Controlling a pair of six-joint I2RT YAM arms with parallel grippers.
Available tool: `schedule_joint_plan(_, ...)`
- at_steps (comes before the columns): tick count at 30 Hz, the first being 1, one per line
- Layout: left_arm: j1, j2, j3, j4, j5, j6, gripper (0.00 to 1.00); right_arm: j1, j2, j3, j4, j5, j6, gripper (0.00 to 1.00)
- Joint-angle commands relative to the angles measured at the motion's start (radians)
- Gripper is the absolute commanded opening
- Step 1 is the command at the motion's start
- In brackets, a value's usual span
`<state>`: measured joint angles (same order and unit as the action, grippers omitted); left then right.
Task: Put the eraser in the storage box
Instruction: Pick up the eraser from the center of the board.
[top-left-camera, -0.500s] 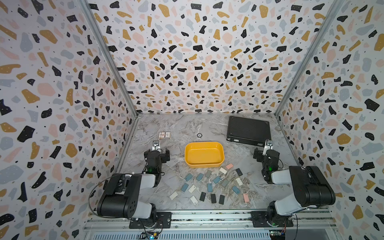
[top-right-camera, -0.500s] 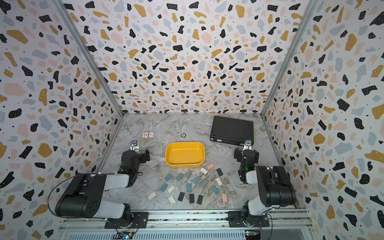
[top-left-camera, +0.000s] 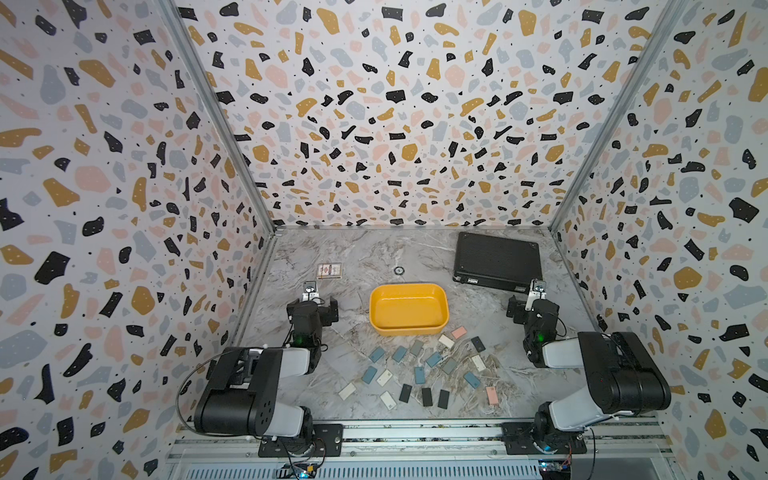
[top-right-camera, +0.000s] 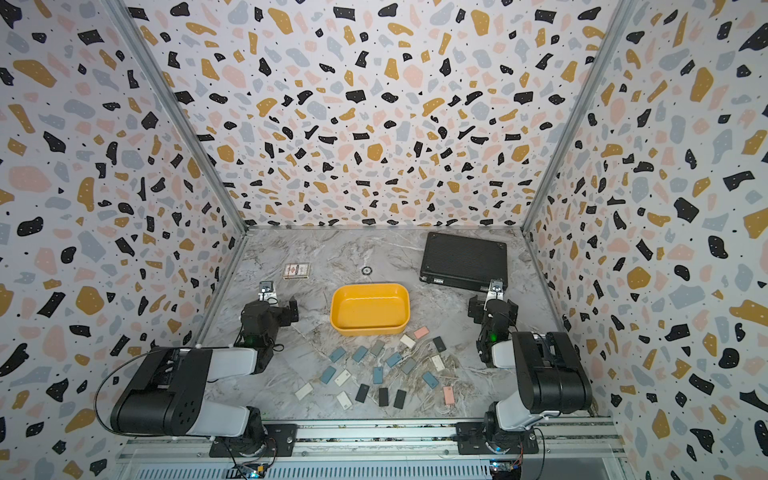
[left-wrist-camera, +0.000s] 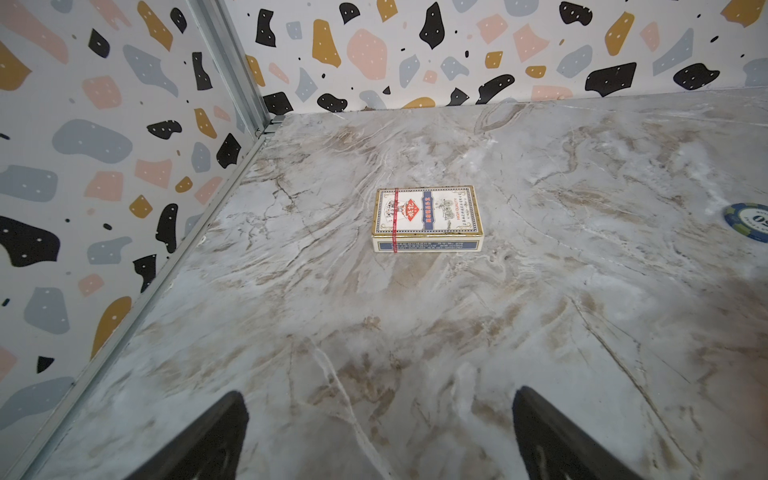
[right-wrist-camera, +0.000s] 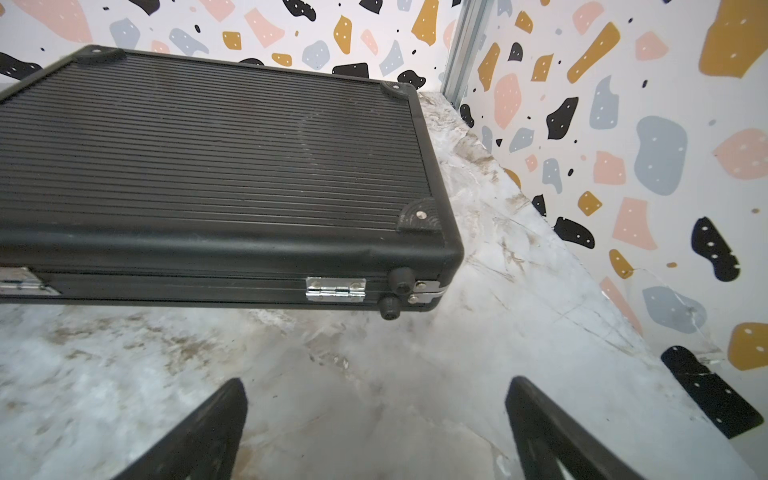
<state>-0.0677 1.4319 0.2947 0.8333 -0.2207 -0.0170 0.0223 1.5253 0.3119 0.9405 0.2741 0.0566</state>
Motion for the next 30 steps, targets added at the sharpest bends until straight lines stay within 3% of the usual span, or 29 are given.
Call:
schedule_joint_plan(1,0.006,-0.003,0.026,0.021,0.016,-0.012,0.99,-0.001,-0.008,0.023,-0.017,0.004,0.010,1.00)
schedule_joint_plan(13,0.009,-0.023,0.028,0.018,0.002,-0.013,1.00,0.000,-0.065,-0.003,-0.012,-0.004,0.001,0.99)
schedule_joint_plan(17,0.007,-0.246,0.147,-0.359,-0.064,-0.053,0.99,0.094,-0.340,0.137,-0.452,0.299,0.056,0.99)
schedule_joint_plan(20,0.009,-0.317,0.246,-0.510,-0.124,-0.253,0.99,0.181,-0.464,0.366,-0.876,0.387,0.174,0.99)
schedule_joint_plan(21,0.009,-0.317,0.299,-0.620,-0.121,-0.354,0.99,0.214,-0.482,0.410,-0.918,0.388,0.194,1.00)
schedule_joint_plan(23,0.019,-0.314,0.394,-0.781,0.008,-0.377,0.99,0.266,-0.529,0.453,-0.961,0.400,0.267,1.00)
schedule_joint_plan(25,0.020,-0.323,0.463,-0.879,0.169,-0.305,0.99,0.268,-0.610,0.423,-0.950,0.266,0.308,1.00)
schedule_joint_plan(27,0.019,-0.364,0.479,-0.919,0.280,-0.321,1.00,0.264,-0.701,0.278,-0.779,0.124,0.337,1.00)
schedule_joint_plan(29,0.017,-0.418,0.494,-0.996,0.312,-0.323,1.00,0.230,-0.750,0.183,-0.662,-0.055,0.369,1.00)
schedule_joint_plan(30,0.014,-0.445,0.497,-1.047,0.304,-0.327,1.00,0.224,-0.746,0.198,-0.720,-0.090,0.407,1.00)
